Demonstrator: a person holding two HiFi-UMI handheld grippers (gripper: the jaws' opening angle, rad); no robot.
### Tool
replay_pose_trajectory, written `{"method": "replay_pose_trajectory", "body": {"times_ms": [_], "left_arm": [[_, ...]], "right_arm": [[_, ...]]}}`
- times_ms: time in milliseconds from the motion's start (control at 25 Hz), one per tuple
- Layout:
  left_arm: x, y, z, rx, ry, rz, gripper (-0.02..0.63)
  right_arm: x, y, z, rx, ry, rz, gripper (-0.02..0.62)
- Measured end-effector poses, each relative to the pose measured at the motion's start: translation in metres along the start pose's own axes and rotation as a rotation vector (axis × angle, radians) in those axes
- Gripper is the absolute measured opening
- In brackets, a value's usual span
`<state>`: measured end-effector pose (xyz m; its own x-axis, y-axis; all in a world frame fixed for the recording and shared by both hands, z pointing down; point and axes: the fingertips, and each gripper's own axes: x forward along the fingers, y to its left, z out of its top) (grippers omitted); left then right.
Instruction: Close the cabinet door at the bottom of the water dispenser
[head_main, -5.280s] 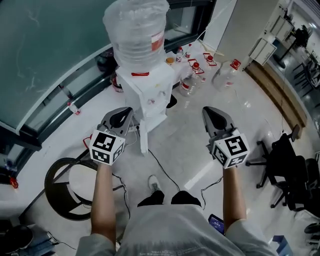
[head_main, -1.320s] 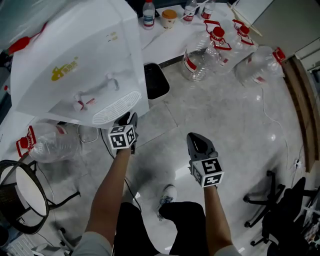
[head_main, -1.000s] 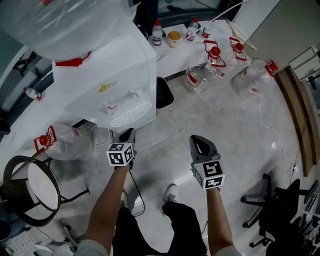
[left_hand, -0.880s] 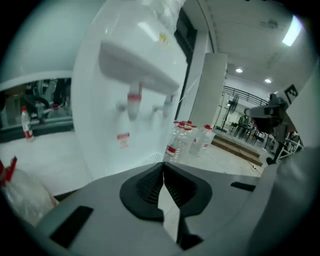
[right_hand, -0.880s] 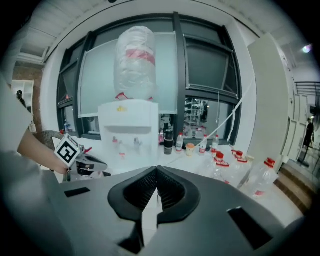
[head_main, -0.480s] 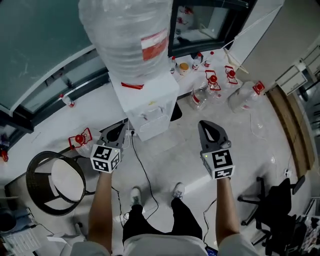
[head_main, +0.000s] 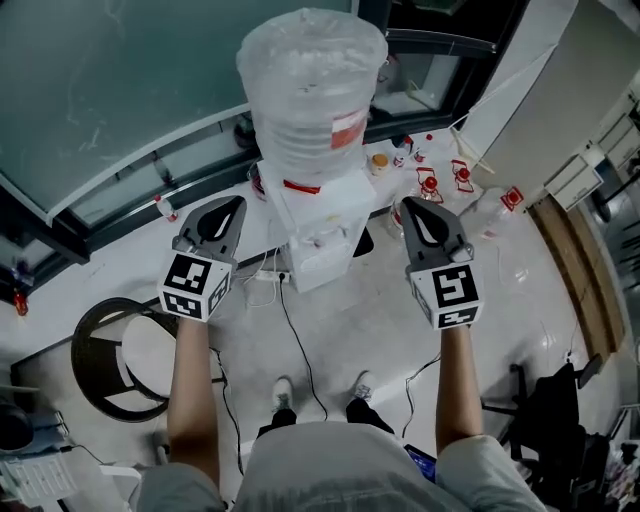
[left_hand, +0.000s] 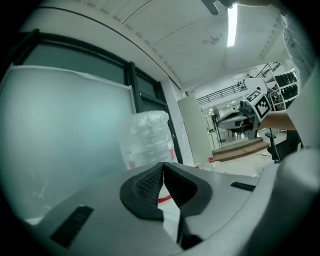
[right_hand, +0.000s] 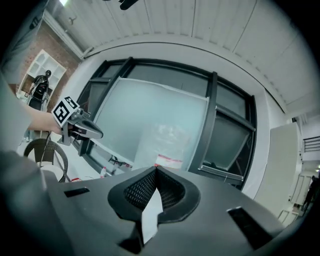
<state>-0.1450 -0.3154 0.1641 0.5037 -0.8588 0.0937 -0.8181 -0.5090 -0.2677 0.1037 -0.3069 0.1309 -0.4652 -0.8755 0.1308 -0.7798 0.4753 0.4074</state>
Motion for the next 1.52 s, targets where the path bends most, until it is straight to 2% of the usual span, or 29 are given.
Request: {"method": "replay_pose_trajectory", "body": {"times_ms": [160, 280, 480, 640, 920, 1520], "left_arm": [[-0.019, -0.003, 0.036, 0.048, -0.052, -0.009, 0.021], [-0.027, -0.012, 0.055, 0.053, -0.093, -0.023, 0.021], [-0.043, -0.024, 0.076, 0.098, -0.119, -0.022, 0.021], [-0.048, -0.028, 0.088, 0.096, -0.145, -0.01, 0.021], [-0.045, -0.03, 0.094, 0.116, -0.146, -0.019, 0.021], [-0.035, -0.023, 0.083, 0.109, -0.121, 0.001, 0.021]], "right_arm": [[-0.008, 0.001, 0.028, -0.028, -0.012, -0.02, 0.026], [-0.017, 0.003, 0.044, -0.037, -0.05, -0.013, 0.026], [-0.026, 0.009, 0.066, -0.046, -0.104, 0.01, 0.026], [-0.032, 0.014, 0.075, -0.061, -0.13, 0.03, 0.026], [-0.026, 0.019, 0.074, -0.075, -0.136, 0.066, 0.026], [-0.013, 0.007, 0.068, -0.06, -0.142, 0.058, 0.026]]}}
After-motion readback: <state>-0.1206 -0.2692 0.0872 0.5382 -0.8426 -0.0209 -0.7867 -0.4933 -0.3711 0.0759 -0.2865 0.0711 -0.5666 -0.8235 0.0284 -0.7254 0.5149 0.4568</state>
